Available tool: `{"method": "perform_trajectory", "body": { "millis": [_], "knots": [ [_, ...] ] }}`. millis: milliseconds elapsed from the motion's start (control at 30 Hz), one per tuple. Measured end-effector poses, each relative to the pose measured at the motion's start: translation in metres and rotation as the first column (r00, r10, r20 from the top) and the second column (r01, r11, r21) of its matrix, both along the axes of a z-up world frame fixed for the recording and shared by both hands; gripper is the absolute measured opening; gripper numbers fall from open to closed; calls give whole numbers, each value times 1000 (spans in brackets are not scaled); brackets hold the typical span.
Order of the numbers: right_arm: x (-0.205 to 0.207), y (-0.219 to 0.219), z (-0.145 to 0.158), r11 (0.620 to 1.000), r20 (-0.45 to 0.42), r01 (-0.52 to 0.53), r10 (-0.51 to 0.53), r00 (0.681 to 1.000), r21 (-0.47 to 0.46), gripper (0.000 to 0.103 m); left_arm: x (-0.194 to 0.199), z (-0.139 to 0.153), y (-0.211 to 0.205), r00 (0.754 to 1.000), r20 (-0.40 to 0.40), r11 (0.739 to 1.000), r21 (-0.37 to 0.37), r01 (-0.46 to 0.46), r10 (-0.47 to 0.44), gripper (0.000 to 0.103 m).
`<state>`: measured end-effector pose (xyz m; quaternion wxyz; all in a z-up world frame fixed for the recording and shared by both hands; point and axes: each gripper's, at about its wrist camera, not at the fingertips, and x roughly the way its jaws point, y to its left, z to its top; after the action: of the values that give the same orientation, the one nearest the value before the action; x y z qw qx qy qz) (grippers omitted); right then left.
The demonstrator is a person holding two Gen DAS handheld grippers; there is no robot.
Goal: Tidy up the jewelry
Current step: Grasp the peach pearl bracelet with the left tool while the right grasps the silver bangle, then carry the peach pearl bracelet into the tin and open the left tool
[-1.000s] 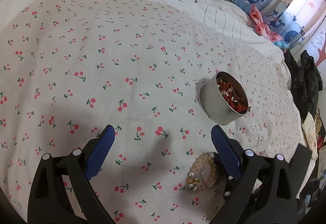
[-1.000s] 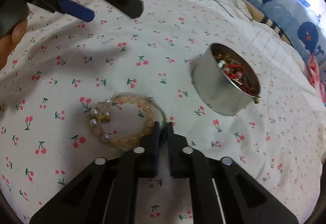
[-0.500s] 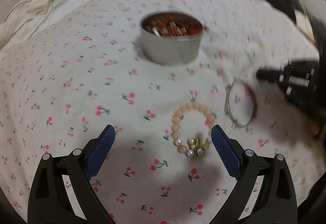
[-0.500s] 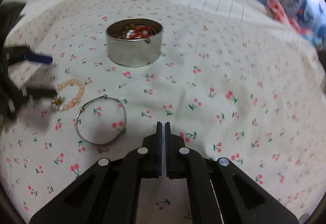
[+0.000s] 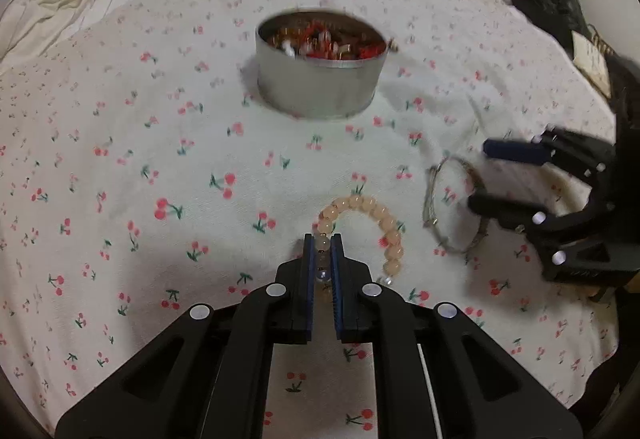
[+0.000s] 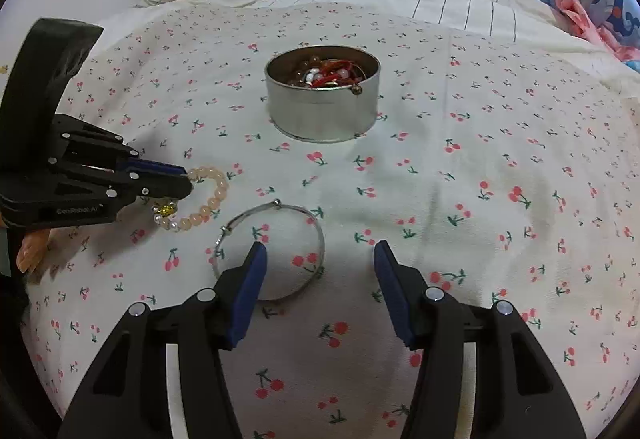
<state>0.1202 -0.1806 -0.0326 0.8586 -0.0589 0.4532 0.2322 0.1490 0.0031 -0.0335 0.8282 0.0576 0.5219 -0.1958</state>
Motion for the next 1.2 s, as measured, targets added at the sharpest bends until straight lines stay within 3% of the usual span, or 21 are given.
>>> {"method": "perform_trajectory", "body": {
  "millis": [233, 300, 400, 767, 1200],
  "knots": [
    [13, 2, -15, 1000, -32, 9, -9, 999, -1, 51, 4, 13, 17, 997, 37, 997, -40, -64, 66, 7],
    [12, 3, -14, 1000, -32, -6, 6, 999, 3, 19, 5, 12, 17, 997, 34, 997, -37, -71, 72, 7],
    [10, 7, -11, 1000, -14, -20, 20, 1000, -17, 4, 5, 13, 17, 997, 37, 997, -40, -72, 73, 7],
    [8, -11, 18, 995, 50, 30, -36, 998, 98, 3, 2, 20, 15, 995, 76, 997, -34, -70, 72, 7],
    [6, -11, 26, 992, 63, 27, -35, 997, 124, 4, -1, 27, 9, 985, 152, 995, 42, -86, 78, 7]
  ]
}}
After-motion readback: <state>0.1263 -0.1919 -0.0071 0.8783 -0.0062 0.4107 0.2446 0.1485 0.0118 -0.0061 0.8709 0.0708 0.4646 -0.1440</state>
